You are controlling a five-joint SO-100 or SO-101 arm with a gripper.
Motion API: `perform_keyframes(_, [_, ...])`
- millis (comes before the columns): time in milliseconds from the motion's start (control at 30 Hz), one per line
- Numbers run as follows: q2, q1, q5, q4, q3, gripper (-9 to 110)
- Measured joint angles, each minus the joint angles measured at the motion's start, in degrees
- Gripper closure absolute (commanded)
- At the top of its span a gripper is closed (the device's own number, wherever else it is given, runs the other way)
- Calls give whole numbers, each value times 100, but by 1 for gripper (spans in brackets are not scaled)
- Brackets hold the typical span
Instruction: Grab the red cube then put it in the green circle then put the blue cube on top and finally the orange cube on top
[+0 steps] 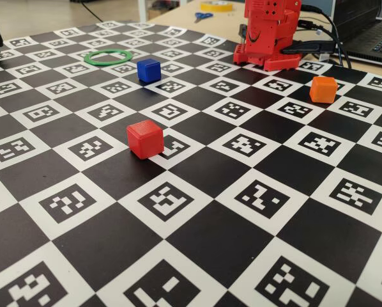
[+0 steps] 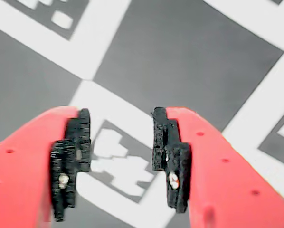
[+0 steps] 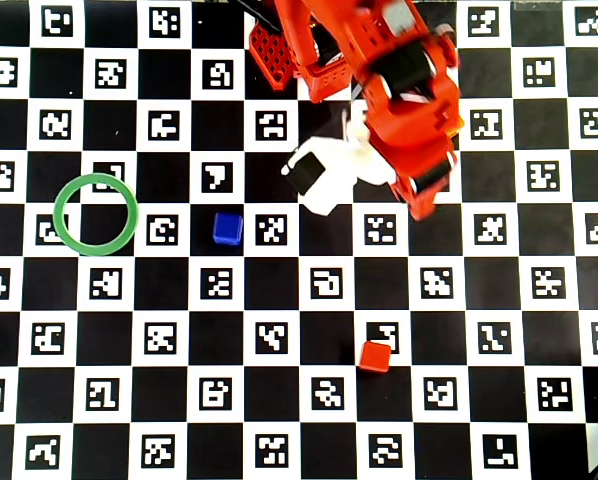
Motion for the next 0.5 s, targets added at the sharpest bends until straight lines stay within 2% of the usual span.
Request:
perform_keyframes(233, [-1433,290,721,299,-1512,74])
perform_keyframes(500, [-2918,448,1327,844,-3217,70])
